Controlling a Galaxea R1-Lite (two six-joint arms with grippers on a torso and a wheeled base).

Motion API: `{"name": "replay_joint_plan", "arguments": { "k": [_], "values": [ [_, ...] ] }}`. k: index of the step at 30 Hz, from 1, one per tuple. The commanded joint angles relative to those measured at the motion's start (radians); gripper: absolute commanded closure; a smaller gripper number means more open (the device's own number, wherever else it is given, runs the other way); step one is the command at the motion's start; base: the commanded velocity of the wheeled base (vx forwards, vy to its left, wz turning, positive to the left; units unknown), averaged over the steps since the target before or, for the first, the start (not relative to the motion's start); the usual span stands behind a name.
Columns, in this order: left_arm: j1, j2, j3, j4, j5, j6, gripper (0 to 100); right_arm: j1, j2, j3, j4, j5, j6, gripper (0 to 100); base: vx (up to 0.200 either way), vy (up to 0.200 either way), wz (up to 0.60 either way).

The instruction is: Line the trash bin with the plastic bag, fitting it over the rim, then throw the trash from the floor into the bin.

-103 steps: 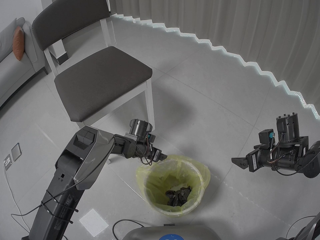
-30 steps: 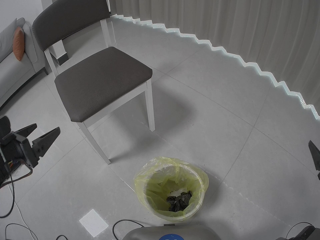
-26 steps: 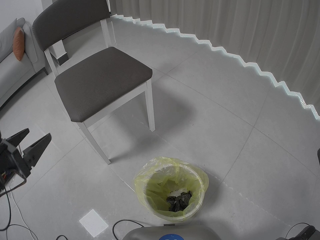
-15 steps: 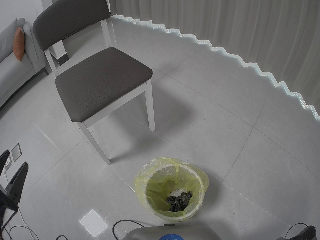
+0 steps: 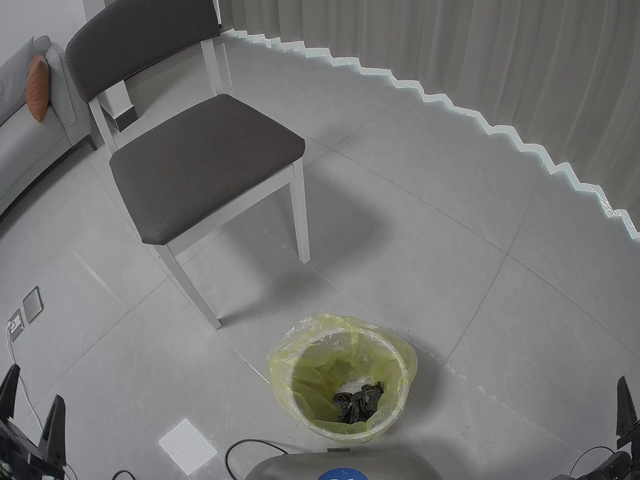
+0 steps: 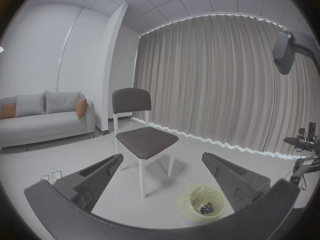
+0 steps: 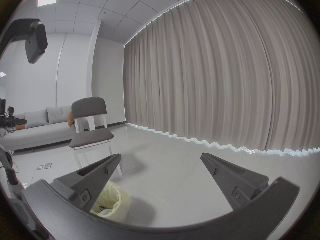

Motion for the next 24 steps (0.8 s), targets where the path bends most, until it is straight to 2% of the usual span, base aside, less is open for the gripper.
{"name": "replay_joint_plan", "arguments": {
  "k": [1,3,5,6,12,20,22,23,24],
  "values": [
    [0.011,-0.032,0.048,0.084,0.055,0.005,0,-0.001,-0.013,0.021,0.073,-0.003,-0.01,0,0.0,0.0,0.0],
    [0.012,-0.032,0.049,0.145,0.138,0.011,0,-0.001,-0.013,0.021,0.105,0.007,-0.001,0,0.0,0.0,0.0],
    [0.012,-0.032,0.049,0.145,0.138,0.011,0,-0.001,-0.013,0.021,0.105,0.007,-0.001,0,0.0,0.0,0.0],
    [0.011,-0.032,0.049,0.203,0.216,0.02,0,-0.001,-0.014,0.021,0.141,0.028,-0.01,0,0.0,0.0,0.0],
    [0.008,-0.031,0.048,0.245,0.155,0.077,0,-0.001,-0.014,0.019,0.159,0.042,-0.019,0,0.0,0.0,0.0],
    [0.001,-0.031,0.046,0.245,0.142,0.069,0,-0.001,-0.014,0.019,0.157,0.03,0.001,0,0.0,0.0,0.0],
    [-0.02,-0.042,0.046,0.245,0.133,0.075,0,-0.001,-0.014,0.019,0.157,0.03,0.001,0,0.0,0.0,0.0],
    [-0.112,-0.054,0.046,0.246,0.115,0.083,0,-0.001,-0.013,0.019,0.157,0.028,0.004,0,0.0,0.0,0.0],
    [-0.121,-0.043,0.043,0.252,0.107,0.092,0,-0.001,-0.013,0.019,0.157,0.027,0.007,0,0.0,0.0,0.0]
  ]
}}
